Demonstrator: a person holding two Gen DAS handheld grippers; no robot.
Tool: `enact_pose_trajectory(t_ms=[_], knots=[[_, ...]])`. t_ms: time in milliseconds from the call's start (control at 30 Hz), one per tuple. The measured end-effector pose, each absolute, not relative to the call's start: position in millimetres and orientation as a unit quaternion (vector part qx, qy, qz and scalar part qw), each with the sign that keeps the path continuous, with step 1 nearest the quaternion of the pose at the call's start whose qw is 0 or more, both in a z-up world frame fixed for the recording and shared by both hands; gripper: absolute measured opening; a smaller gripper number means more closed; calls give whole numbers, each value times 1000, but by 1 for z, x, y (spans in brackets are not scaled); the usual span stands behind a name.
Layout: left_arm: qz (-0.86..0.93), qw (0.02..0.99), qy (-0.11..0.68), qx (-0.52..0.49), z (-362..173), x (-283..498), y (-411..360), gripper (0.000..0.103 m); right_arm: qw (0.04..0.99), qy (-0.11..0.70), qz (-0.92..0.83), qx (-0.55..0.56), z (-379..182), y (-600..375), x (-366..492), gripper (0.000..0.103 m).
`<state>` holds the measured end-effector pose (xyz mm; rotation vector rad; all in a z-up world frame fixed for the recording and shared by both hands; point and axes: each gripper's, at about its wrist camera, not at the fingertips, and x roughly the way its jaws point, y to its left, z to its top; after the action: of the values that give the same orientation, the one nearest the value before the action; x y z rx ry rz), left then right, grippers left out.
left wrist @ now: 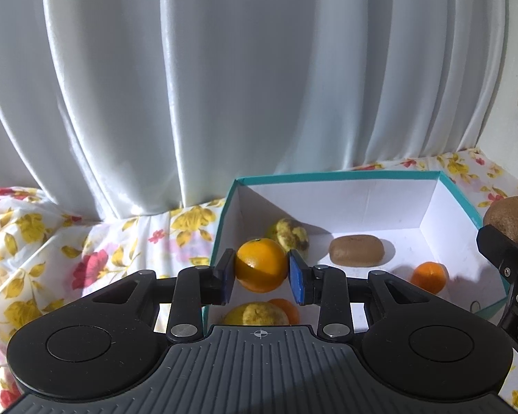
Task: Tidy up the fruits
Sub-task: 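Carry the orange with the left tool into the box and release while the right tool releases the kiwi there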
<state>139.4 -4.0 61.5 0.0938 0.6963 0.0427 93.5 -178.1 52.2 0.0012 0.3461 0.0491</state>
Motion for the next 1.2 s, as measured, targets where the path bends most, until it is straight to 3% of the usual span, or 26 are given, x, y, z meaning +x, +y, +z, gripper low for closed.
enact_pose_trajectory(t_ms=[1000,1067,1200], knots=[[19,923,381,48,23,163,-3,37,972,233,28,-17,11,-178,127,69],[15,925,376,45,23,163,-3,40,971,237,29,-19,8,-177,129,69],[1,937,349,34,30,152,-1,60,969,244,27,-18,5,-177,131,70]])
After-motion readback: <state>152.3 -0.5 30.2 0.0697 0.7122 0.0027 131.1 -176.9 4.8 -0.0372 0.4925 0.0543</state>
